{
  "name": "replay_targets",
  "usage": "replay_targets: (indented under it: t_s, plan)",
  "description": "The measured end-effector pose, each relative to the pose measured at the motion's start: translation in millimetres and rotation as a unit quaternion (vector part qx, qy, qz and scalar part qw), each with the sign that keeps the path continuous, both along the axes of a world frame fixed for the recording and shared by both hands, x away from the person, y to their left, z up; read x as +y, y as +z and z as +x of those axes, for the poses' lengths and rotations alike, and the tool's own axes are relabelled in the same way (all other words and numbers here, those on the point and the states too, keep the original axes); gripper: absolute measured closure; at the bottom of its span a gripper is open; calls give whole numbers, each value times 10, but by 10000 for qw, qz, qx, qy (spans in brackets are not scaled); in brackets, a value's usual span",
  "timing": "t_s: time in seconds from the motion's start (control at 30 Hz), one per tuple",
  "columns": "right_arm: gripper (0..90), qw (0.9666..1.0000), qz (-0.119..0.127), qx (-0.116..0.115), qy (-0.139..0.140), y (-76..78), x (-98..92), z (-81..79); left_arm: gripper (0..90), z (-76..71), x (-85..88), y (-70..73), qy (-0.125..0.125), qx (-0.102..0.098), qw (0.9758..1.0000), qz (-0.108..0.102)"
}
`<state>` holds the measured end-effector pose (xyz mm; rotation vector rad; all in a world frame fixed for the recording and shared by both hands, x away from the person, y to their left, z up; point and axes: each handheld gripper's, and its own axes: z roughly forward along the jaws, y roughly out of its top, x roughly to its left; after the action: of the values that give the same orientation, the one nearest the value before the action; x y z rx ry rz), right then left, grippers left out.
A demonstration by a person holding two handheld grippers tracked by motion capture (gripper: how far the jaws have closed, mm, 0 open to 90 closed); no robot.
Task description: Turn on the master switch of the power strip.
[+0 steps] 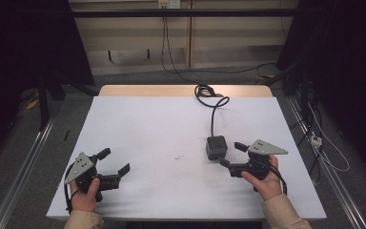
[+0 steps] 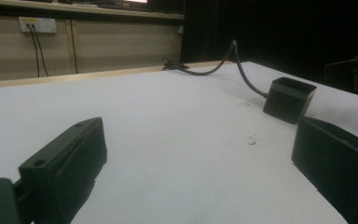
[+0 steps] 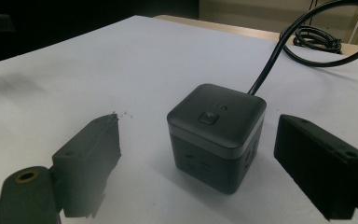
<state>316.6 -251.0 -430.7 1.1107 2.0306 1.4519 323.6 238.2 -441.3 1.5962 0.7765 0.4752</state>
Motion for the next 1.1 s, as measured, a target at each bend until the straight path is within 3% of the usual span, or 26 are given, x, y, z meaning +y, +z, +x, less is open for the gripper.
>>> replay_targets:
  t_s: [1.1]
  plan:
    - [129, 9997, -160, -69, -168, -121, -363, -275, 28, -8, -1, 5, 14, 3, 10000, 26]
